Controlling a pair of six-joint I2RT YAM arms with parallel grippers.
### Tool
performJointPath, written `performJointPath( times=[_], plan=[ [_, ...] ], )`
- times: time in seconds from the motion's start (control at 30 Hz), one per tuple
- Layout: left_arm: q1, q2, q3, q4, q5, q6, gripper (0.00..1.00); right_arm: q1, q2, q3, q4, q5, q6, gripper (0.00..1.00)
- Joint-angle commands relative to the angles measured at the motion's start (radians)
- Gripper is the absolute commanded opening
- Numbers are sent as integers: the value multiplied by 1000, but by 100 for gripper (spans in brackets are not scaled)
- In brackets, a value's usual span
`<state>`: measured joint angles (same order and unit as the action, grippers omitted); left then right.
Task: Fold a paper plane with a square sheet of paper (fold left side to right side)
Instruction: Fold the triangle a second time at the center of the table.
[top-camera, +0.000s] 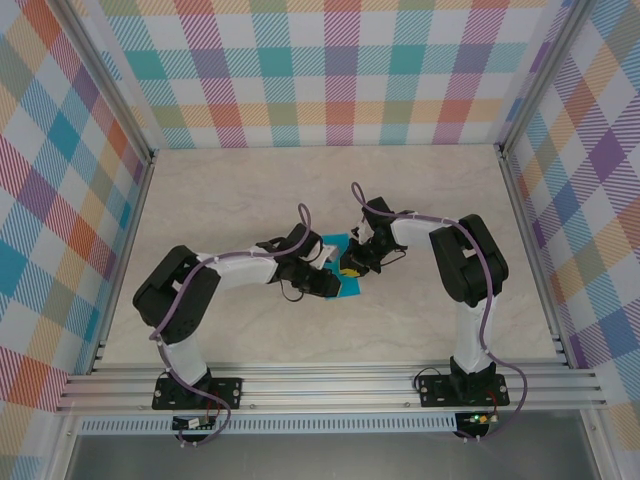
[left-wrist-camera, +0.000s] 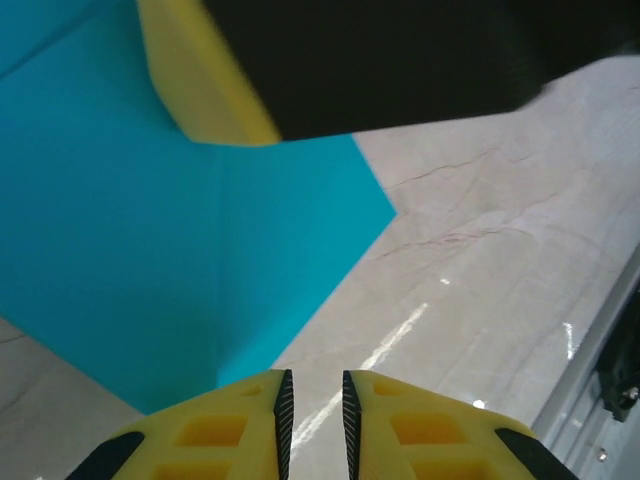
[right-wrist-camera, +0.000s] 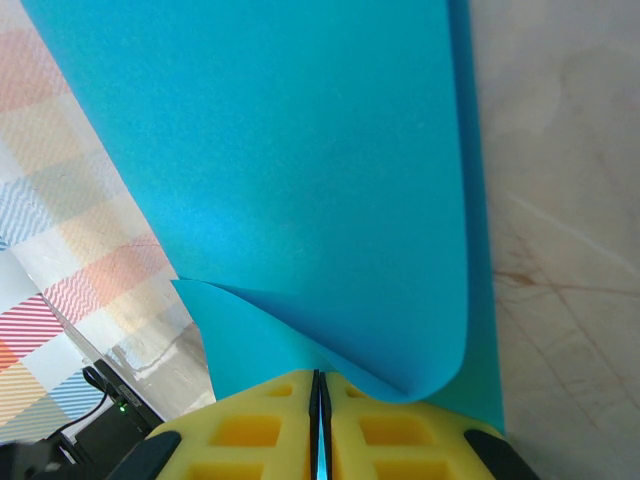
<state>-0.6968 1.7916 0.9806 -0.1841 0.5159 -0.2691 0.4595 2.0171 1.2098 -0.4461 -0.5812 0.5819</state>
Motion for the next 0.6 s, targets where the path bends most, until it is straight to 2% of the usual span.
performJointPath(
  times=[0.0, 0.3, 0.57],
  plan=[
    [11, 36, -3, -8, -25, 1, 22, 4, 43, -30, -37, 62, -24, 11],
    [11, 66, -70, -3, -55, 11, 17, -2, -73, -68, 82, -6, -27, 10],
    [10, 62, -110, 11, -48, 13, 8, 12, -175, -110, 72, -89, -84, 0]
  ],
)
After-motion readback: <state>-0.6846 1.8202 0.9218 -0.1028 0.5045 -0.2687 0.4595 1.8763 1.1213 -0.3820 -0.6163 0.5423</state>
